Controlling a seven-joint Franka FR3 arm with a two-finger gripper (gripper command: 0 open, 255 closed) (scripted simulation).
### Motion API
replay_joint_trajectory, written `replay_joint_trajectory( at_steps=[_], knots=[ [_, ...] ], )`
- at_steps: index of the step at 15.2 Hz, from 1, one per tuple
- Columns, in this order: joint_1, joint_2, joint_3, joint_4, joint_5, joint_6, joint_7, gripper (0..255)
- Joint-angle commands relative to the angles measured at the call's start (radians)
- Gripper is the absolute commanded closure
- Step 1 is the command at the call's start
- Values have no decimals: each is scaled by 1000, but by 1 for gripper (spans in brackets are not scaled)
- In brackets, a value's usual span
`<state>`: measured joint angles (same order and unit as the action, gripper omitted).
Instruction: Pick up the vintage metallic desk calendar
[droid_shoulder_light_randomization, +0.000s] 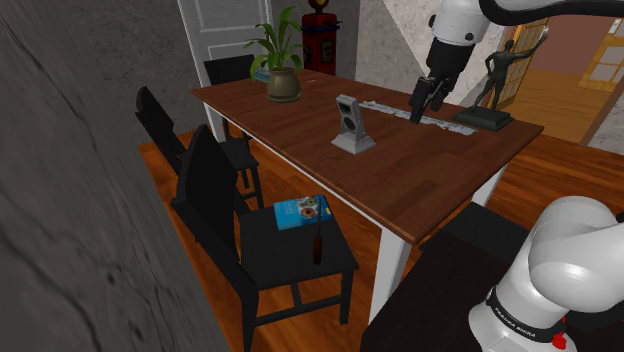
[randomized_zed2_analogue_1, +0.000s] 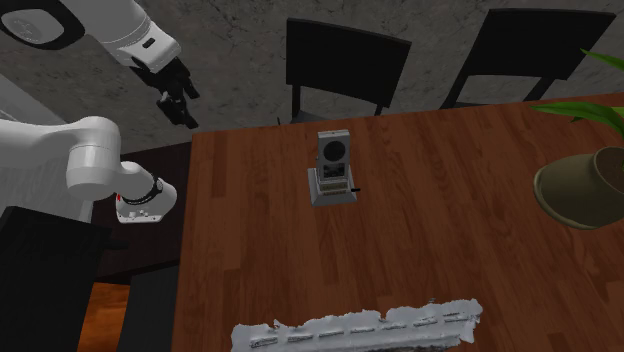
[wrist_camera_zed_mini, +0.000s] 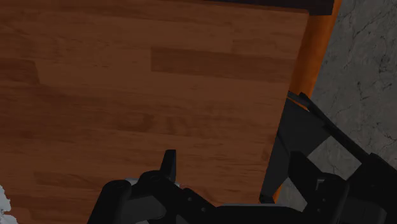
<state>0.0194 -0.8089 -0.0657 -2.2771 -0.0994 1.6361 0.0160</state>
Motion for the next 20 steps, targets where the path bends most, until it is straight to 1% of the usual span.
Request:
replay_joint_trajectory(
  at_steps=[1,6,12,16,20],
  knots=[
    [0,0,0,0,0,0,0,0],
    [-12,237,-17,168,-17,18,3,0],
    [-24,519,-40,414,-29,-7,0,0],
    [-34,712,-56,612,-29,-52,-8,0],
    [-51,920,-73,855,-22,-126,-22,0]
  ],
)
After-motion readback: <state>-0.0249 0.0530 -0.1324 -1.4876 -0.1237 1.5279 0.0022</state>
